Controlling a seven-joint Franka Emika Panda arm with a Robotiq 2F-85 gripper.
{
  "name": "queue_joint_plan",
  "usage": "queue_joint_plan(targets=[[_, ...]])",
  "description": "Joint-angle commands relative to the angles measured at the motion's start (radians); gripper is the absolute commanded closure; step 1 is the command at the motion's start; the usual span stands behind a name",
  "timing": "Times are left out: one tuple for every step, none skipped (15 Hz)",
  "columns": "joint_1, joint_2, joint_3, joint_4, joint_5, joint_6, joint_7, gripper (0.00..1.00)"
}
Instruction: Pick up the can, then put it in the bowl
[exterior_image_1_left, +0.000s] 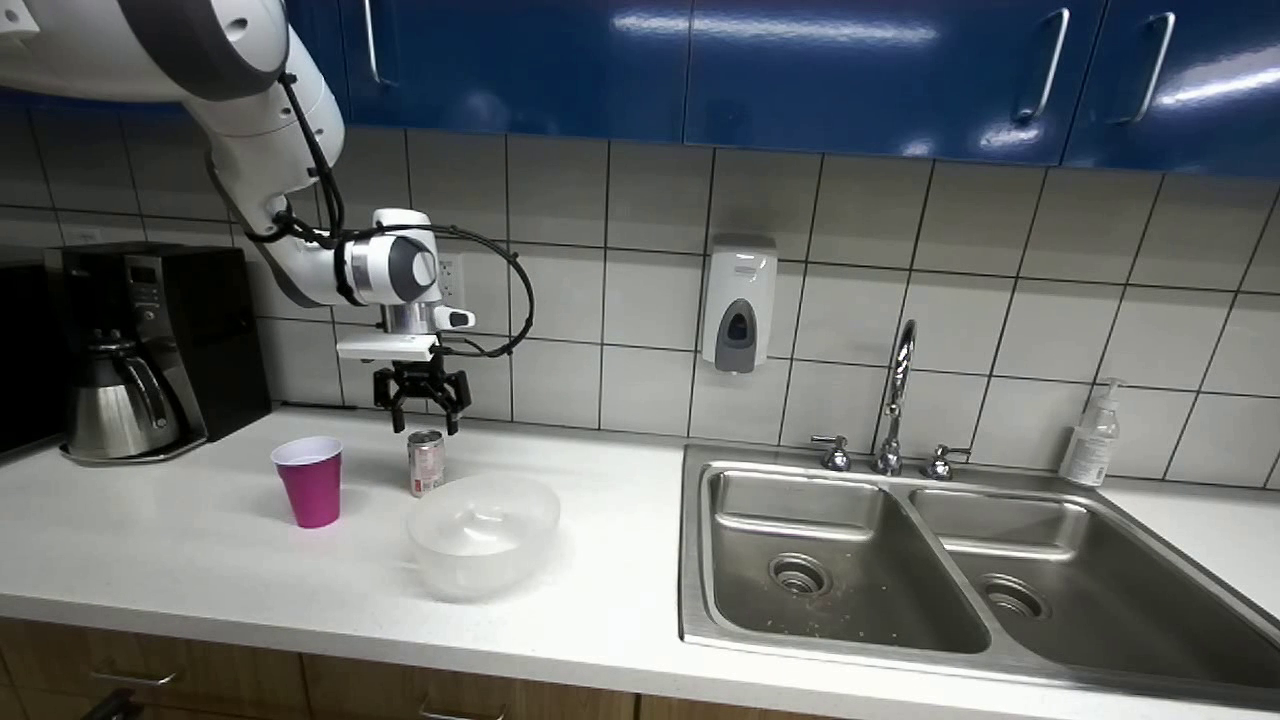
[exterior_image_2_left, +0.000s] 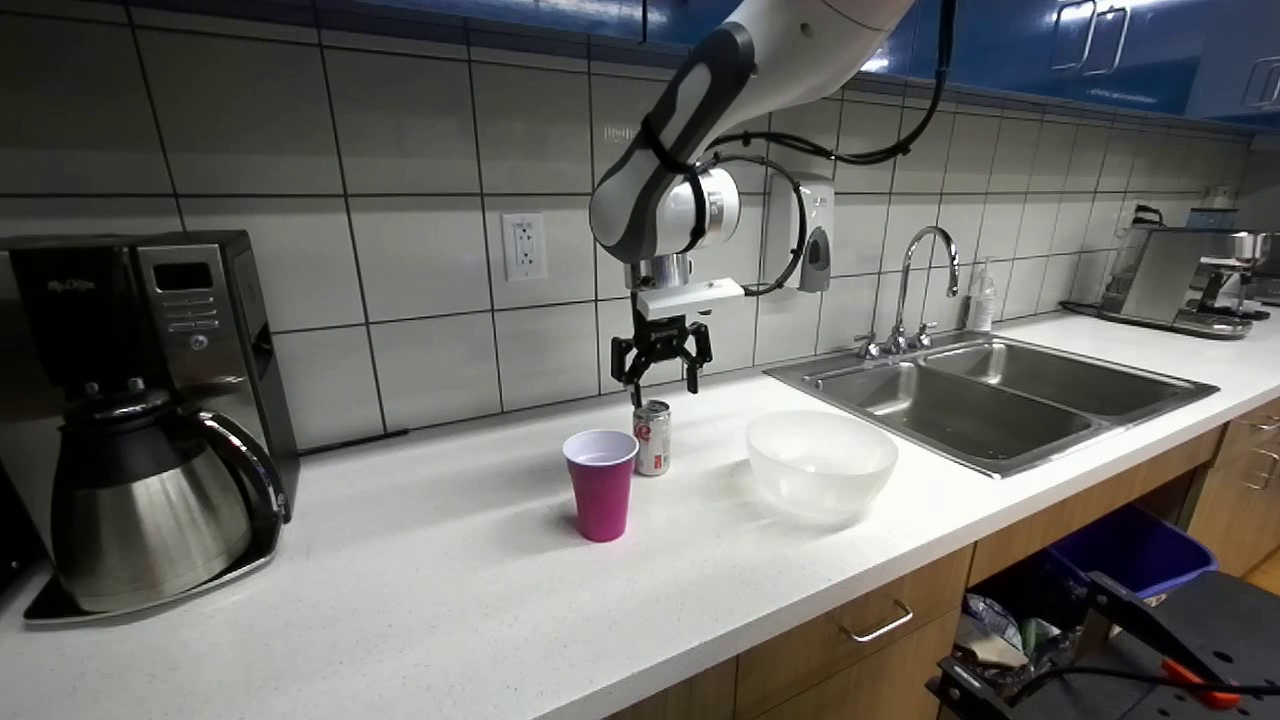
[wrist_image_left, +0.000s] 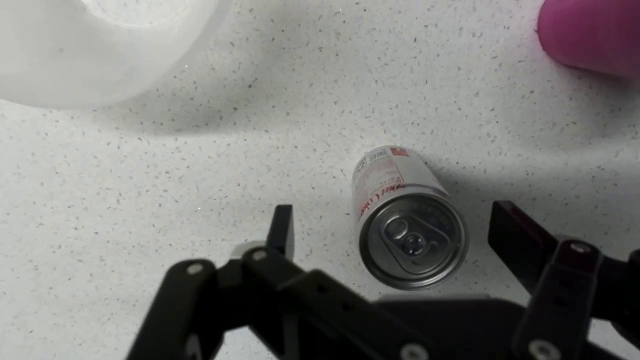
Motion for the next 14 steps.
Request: queue_joint_plan(targets=[[-0.004,0.001,0.006,0.003,-0.005,-0.003,0.003,0.0],[-0.006,0.002,0.012,-0.001,-0.006,0.006,-0.015,0.0],[-0.003,0.003,0.012,-0.004,-0.011,0.016,-0.02,0.0],[-0.001,0.004,0.013,-0.005,-0.016,0.024,-0.026,0.0],[0.0,0.006,0.014,-0.005,-0.019,0.032,-0.03,0.0],[0.0,0.009,0.016,-0.004,-0.02,0.035,-0.039,0.0],[0.001,0.012,0.015,-0.002,-0.02,0.042,-0.04,0.0],[0.003,0.015,0.015,-0.001,-0.022,0.049,-0.041,0.0],[0.004,0.018,0.014,0.002,-0.025,0.052,-0.043,0.0],[0.006,0.025,0.013,0.008,-0.027,0.051,-0.041,0.0],[0.006,0.031,0.013,0.013,-0.029,0.048,-0.043,0.0],[0.008,0.04,0.011,0.02,-0.033,0.046,-0.042,0.0],[0.007,0.049,0.012,0.026,-0.033,0.044,-0.045,0.0],[0.008,0.056,0.012,0.029,-0.034,0.042,-0.047,0.0]])
